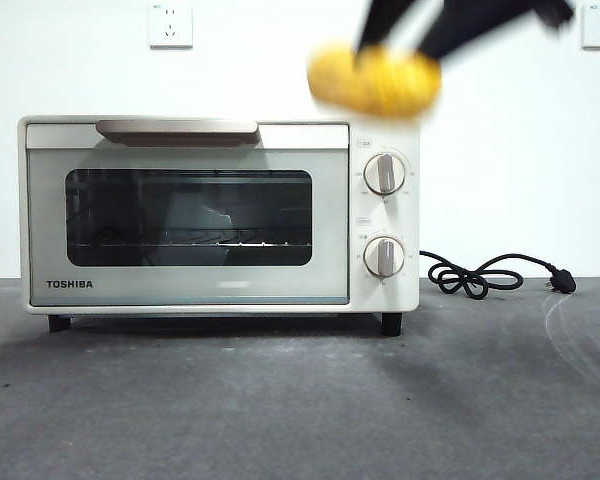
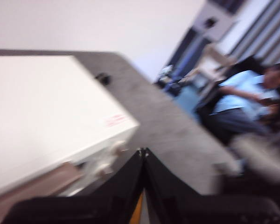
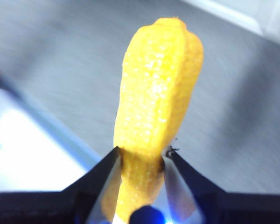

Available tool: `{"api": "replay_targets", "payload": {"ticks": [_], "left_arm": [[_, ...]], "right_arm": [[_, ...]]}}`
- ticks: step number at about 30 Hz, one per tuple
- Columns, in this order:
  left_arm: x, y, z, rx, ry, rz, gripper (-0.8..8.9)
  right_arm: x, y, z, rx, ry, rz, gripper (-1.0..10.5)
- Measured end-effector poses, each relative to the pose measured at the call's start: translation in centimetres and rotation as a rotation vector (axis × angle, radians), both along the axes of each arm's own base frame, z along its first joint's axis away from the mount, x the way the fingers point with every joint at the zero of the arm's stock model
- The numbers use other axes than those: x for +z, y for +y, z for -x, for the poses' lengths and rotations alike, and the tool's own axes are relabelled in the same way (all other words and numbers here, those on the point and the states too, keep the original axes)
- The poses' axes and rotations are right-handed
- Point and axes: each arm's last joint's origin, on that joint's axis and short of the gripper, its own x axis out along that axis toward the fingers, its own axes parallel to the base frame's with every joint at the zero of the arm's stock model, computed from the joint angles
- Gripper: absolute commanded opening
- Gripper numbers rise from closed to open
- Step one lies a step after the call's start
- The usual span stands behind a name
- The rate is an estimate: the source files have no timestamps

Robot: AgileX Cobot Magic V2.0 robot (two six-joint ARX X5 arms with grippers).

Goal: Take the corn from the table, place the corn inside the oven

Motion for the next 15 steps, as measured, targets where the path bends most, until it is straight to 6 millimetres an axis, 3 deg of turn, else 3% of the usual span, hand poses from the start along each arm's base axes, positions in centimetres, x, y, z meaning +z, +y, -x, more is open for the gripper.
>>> {"api": "replay_targets", "payload": {"ticks": [7,15], "left_arm": [[-3.4,-1.8,-2.7,0.131,0.073,-0.214,-0.05],[-5.9,-2.9,-4.5,0.159,0.13,-0.339,-0.05]], "right_arm": [[5.6,-1.1,3.3,0.075,-0.106,-0.127,-0.1],[8.4,-2.6,5.0,0.098,-0.15,-0.18,-0.1]]}}
